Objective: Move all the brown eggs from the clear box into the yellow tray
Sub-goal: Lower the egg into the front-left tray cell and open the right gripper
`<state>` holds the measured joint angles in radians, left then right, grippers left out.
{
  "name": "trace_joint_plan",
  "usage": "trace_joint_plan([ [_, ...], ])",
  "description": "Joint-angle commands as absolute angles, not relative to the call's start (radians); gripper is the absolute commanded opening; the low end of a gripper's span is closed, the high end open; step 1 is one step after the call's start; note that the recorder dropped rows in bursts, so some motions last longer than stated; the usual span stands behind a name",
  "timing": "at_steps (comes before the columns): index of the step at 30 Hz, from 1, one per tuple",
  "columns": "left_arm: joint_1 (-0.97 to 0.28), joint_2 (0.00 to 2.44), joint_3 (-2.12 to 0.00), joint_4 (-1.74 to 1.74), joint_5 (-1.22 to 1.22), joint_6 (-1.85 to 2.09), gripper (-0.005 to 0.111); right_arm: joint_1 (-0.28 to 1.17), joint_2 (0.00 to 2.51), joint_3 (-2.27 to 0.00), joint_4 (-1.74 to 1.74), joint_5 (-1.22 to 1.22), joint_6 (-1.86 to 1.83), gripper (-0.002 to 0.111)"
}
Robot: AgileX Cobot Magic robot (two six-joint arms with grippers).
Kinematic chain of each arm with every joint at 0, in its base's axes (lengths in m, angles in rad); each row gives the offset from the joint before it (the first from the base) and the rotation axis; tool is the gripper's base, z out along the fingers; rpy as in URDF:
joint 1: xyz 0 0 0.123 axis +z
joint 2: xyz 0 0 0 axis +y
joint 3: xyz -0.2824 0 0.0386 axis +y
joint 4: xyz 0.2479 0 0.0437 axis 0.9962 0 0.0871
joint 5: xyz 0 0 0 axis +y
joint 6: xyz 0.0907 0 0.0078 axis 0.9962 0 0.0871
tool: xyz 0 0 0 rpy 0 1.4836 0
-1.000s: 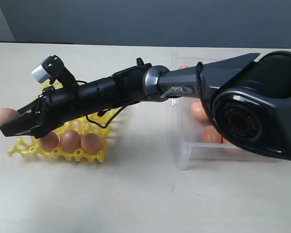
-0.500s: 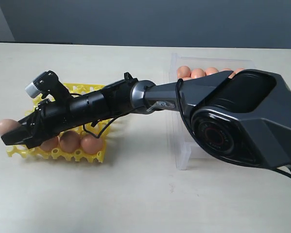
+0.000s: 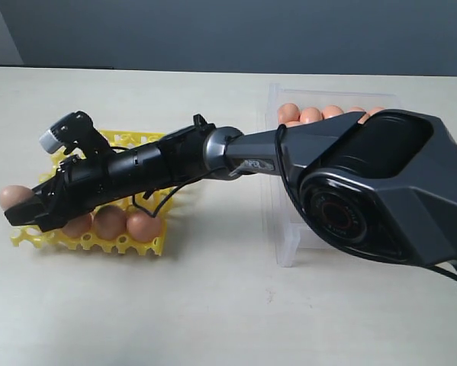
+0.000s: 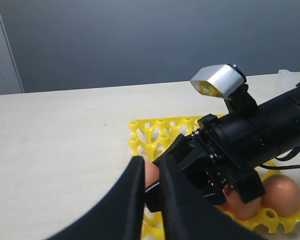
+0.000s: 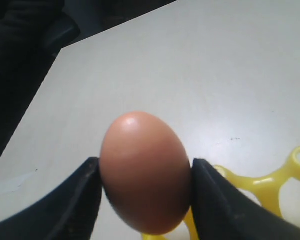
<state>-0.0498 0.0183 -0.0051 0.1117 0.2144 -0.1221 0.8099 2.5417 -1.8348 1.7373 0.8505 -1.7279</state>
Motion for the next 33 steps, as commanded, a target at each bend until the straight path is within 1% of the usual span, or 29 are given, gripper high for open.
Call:
trace_joint_plan([
  [1, -0.052, 0.024, 0.000, 0.114, 0.208, -0.123, 0.012, 0.809, 2.539, -1.840, 1.716, 0.839, -1.727, 0.006],
  [6, -0.052, 0.024, 0.000, 0.114, 0.208, -0.123, 0.012, 0.809, 2.539, -1.840, 1.703, 0.839, -1.722, 0.029],
  [8, -0.052, 0.024, 0.000, 0.114, 0.208, -0.123, 0.012, 0.809, 2.539, -1.840, 1.703, 0.839, -1.719, 0.034],
  [23, -0.052, 0.024, 0.000, 0.114, 0.208, -0.123, 0.012, 0.809, 2.539, -1.840, 1.709, 0.768, -1.715, 0.034],
  [25, -0.052, 0.024, 0.000, 0.114, 0.208, -0.123, 0.012, 0.809, 2.539, -1.840, 1.709, 0.765, -1.715, 0.040],
  [27, -0.052, 0.024, 0.000, 0.114, 0.208, -0.123, 0.012, 0.809, 2.539, -1.840, 1.709, 0.763, -1.715, 0.051],
  [28, -0.052, 0.024, 0.000, 0.114, 0.208, -0.123, 0.012, 0.809, 2.539, -1.840, 1.711, 0.760, -1.715, 0.055],
  [29, -0.052, 0.024, 0.000, 0.114, 0.208, -0.123, 0.012, 0.810, 2.539, -1.840, 1.711, 0.756, -1.715, 0.057],
  [33, -0.052, 0.024, 0.000, 0.114, 0.208, -0.123, 0.012, 0.810, 2.539, -1.840, 1.711, 0.761, -1.710, 0.057],
])
